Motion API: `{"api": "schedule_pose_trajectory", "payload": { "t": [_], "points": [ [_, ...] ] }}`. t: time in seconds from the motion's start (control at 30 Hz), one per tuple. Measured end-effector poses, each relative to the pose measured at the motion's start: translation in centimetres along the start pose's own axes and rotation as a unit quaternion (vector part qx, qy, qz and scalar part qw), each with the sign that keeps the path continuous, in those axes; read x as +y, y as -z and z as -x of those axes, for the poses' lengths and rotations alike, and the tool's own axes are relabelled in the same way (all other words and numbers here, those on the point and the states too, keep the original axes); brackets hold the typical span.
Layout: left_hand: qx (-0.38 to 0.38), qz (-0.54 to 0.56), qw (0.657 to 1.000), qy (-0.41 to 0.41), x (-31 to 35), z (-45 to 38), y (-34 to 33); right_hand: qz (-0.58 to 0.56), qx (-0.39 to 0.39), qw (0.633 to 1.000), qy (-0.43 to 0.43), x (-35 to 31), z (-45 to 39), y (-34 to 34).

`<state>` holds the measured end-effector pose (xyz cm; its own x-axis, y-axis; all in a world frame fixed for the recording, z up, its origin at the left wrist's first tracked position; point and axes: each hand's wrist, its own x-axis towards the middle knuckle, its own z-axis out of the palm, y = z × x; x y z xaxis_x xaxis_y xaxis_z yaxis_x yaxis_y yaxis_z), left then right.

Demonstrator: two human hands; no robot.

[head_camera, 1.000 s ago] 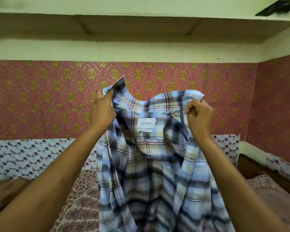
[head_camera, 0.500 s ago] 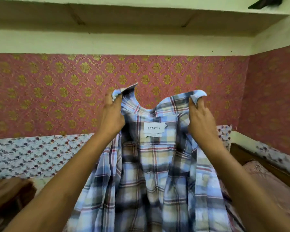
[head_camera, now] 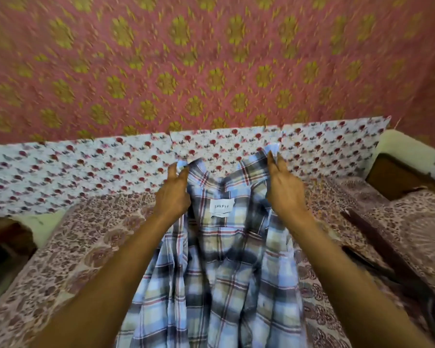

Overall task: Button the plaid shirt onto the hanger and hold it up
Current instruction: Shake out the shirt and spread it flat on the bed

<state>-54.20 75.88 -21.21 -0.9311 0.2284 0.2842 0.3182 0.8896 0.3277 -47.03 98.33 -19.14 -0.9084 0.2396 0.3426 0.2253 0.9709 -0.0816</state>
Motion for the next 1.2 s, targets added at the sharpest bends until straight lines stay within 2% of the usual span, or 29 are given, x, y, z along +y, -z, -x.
{"api": "schedule_pose_trajectory", "payload": {
  "t": [0.2,0.3,0.37,0.47,0.53,0.57,0.67,0.8,0.9,1.0,1.13,1.2],
  "points": [
    [-0.14,0.02,0.988,0.065,-6.0,-7.8,-19.6,-0.099,-0.16,0.981,-0.041,0.8,-6.0,-21.4],
    [-0.182,0.044,0.98,0.067,-8.3,-9.7,-26.3,-0.165,-0.176,0.969,-0.046,1.2,-6.7,-29.4],
    [-0.222,0.07,0.972,0.031,-9.9,-11.0,-30.1,-0.231,-0.181,0.955,-0.032,1.2,-7.0,-33.8],
    [-0.333,0.069,0.94,-0.013,-11.8,-11.1,-34.5,-0.288,-0.269,0.919,0.027,1.1,-5.4,-38.8],
    [-0.38,0.06,0.923,0.019,-12.9,-9.3,-36.6,-0.28,-0.309,0.908,0.046,0.8,-3.0,-41.0],
    [-0.381,0.072,0.921,0.043,-13.4,-7.7,-37.4,-0.251,-0.315,0.914,0.049,0.7,-1.5,-42.5],
    [-0.359,0.093,0.927,0.065,-15.3,-1.6,-38.3,-0.238,-0.319,0.916,0.039,0.0,3.3,-44.7],
    [-0.314,0.125,0.937,0.084,-18.5,6.1,-38.1,-0.264,-0.365,0.892,0.029,-1.4,9.6,-46.3],
    [-0.305,0.128,0.942,0.046,-19.8,10.0,-37.4,-0.272,-0.356,0.894,-0.014,-3.7,13.0,-45.4],
    [-0.326,0.102,0.94,-0.001,-20.9,12.9,-36.7,-0.293,-0.342,0.892,-0.021,-6.4,16.5,-44.5],
    [-0.383,0.072,0.921,-0.006,-22.0,16.9,-34.8,-0.283,-0.317,0.905,-0.012,-9.2,20.1,-41.8],
    [-0.398,0.073,0.914,-0.021,-22.9,19.3,-33.7,-0.305,-0.318,0.898,-0.01,-10.5,22.3,-40.6]
  ]
}}
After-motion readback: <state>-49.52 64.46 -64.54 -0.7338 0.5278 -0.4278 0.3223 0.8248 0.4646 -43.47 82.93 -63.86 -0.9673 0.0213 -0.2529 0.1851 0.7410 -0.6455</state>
